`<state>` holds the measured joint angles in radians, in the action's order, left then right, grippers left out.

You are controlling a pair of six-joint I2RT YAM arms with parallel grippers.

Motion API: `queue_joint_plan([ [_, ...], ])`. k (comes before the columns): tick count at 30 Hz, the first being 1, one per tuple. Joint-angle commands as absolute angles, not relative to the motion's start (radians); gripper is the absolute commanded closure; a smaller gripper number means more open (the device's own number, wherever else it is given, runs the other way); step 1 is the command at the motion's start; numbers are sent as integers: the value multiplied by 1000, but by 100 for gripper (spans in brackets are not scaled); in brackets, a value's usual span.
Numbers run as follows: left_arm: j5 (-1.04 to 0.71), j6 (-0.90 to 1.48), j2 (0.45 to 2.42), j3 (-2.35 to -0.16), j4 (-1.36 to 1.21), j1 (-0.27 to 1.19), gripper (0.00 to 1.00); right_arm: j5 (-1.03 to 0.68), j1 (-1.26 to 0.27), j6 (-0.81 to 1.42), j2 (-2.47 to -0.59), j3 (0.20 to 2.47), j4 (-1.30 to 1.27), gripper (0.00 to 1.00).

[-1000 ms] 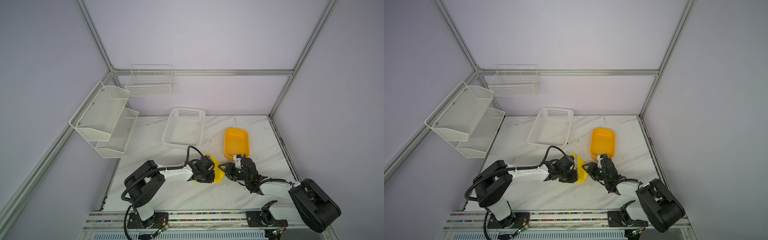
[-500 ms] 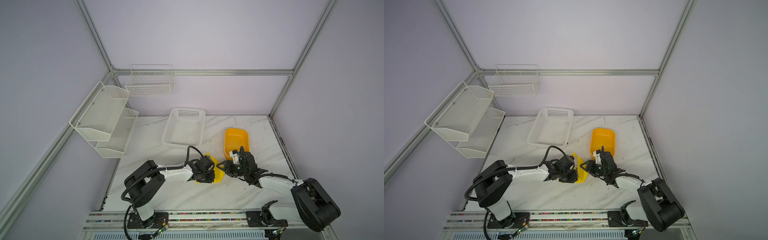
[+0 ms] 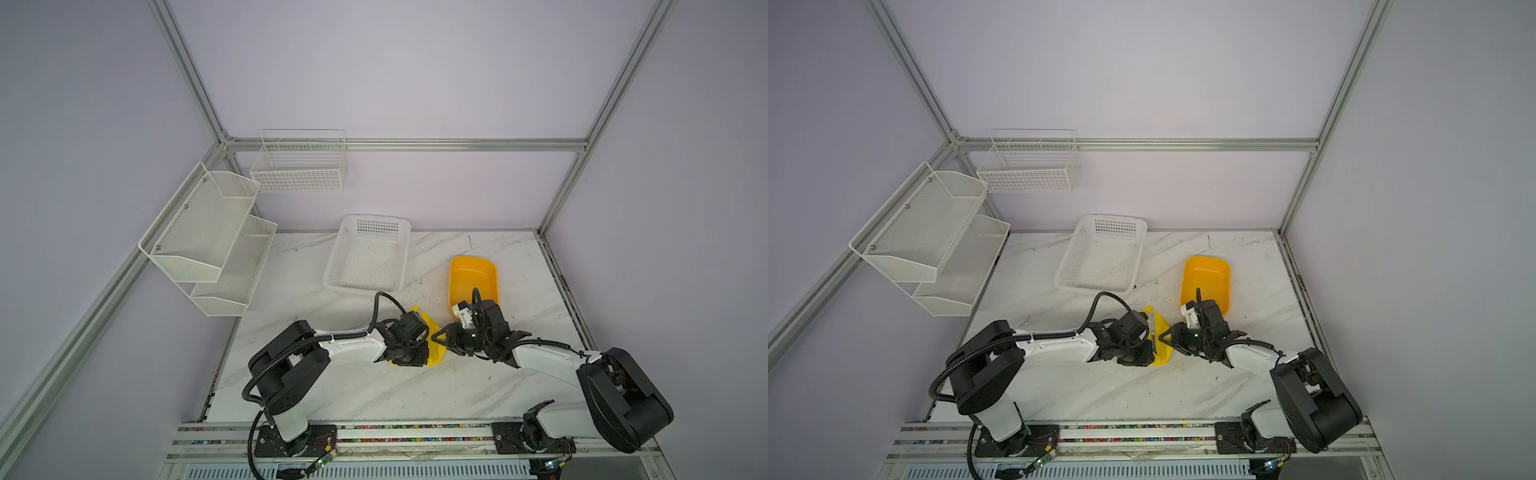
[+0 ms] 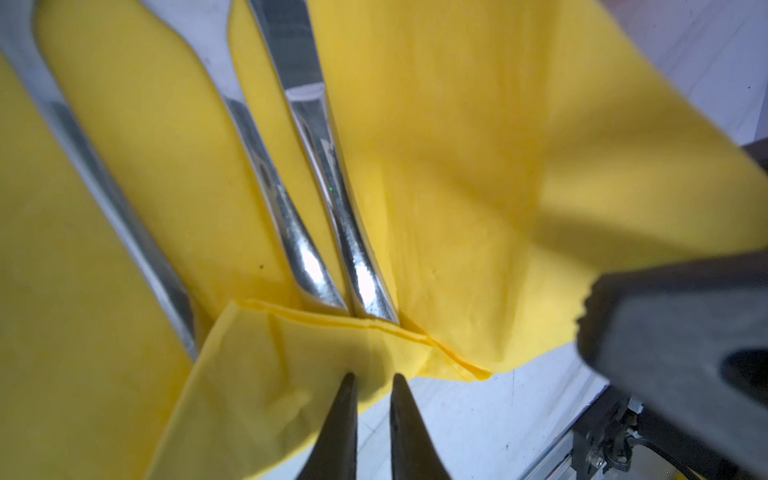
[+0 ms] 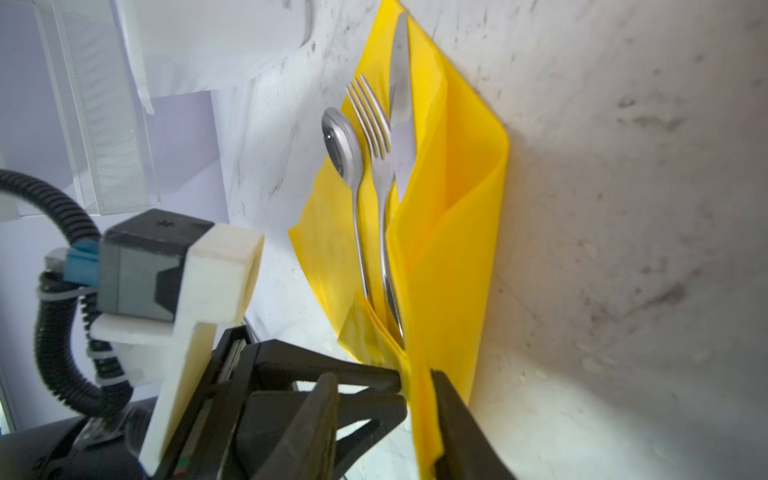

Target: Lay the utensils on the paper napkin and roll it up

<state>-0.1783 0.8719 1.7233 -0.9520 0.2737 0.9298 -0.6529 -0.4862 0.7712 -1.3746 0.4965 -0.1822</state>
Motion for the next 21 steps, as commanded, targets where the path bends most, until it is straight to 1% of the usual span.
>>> queue_joint_plan([
  [1, -173, 871, 1702, -1049, 289, 925, 84, -663, -505, 740, -1406, 523, -126, 65],
  [12, -144, 883, 1682, -1036, 314, 922, 85, -641, -523, 776, -1409, 546, -106, 87],
  [18, -133, 899, 1666, -1013, 300, 916, 85, -641, -546, 778, -1410, 565, -105, 90],
  [21, -127, 908, 1659, -1004, 306, 909, 86, -625, -568, 774, -1420, 584, -89, 89],
])
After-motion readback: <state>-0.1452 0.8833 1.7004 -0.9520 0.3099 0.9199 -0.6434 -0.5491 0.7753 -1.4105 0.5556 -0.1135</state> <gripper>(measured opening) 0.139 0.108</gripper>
